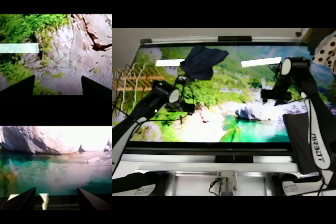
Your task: Fold the shirts.
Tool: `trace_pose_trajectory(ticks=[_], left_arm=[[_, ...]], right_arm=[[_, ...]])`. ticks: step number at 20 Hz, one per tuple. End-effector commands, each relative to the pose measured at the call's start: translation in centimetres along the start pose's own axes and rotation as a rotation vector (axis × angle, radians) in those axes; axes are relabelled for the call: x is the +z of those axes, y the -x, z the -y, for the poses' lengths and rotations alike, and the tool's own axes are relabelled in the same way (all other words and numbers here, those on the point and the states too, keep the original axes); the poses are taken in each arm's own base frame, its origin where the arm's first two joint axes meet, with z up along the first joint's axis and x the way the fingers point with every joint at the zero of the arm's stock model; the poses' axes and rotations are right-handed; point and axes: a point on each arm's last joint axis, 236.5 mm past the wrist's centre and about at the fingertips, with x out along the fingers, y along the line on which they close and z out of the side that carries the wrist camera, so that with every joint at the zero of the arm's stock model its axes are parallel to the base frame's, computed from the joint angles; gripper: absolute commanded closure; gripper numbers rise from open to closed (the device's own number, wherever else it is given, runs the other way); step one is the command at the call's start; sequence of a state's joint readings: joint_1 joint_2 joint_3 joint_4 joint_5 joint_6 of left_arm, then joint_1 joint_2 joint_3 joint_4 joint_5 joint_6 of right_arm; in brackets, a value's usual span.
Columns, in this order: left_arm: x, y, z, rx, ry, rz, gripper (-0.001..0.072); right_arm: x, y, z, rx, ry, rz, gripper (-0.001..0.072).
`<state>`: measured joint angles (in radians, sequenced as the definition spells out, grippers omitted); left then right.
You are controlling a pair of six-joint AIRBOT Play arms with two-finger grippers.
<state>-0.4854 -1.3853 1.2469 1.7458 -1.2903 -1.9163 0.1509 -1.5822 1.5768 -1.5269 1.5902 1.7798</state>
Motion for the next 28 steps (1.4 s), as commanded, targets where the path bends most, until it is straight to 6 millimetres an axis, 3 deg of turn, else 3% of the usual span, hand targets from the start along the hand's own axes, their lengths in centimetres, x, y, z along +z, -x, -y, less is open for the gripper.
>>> trace_pose_trajectory(ticks=[1, 12, 14, 18, 21, 22, 23, 24, 26, 28], left_arm=[[0.0, 0.0, 0.0, 0.000, 0.000, 0.001, -0.0006], [0.0, 0.0, 0.0, 0.000, 0.000, 0.001, -0.0006], [0.2, 0.0, 0.0, -0.002, 0.000, 0.007, -0.0006], [5.0, 0.7, 3.0, -0.129, 0.036, 0.214, -0.0006], [5.9, 1.1, 4.2, -0.185, 0.055, 0.249, -0.0003], [7.8, 1.7, 4.8, -0.207, 0.021, 0.335, 0.0072], [10.0, 2.4, 4.9, -0.218, -0.005, 0.415, 0.0224], [12.8, 2.9, 4.0, -0.227, 0.042, 0.474, 0.0218], [18.9, 2.8, 0.4, -0.208, 0.138, 0.539, 0.0042], [25.0, 1.8, -4.6, -0.167, 0.210, 0.607, 0.0037]], right_arm=[[0.0, 0.0, 0.0, 0.000, 0.001, 0.001, 0.0080], [0.1, 0.0, -0.1, 0.001, -0.003, 0.003, 0.0080], [1.6, 0.1, -0.7, 0.029, -0.020, 0.067, 0.0080], [2.6, 0.2, -0.5, 0.021, 0.002, 0.112, 0.0080], [2.2, 0.1, 0.0, -0.005, 0.076, 0.094, 0.0080], [2.2, 0.1, 0.0, -0.007, 0.131, 0.092, 0.0081], [2.2, 0.1, 0.0, -0.008, 0.167, 0.093, 0.0080], [2.2, 0.1, -0.2, -0.003, 0.183, 0.092, 0.0080], [2.1, 0.1, -0.8, 0.021, 0.215, 0.090, 0.0080], [2.1, 0.2, -2.1, 0.076, 0.214, 0.100, 0.0080]])
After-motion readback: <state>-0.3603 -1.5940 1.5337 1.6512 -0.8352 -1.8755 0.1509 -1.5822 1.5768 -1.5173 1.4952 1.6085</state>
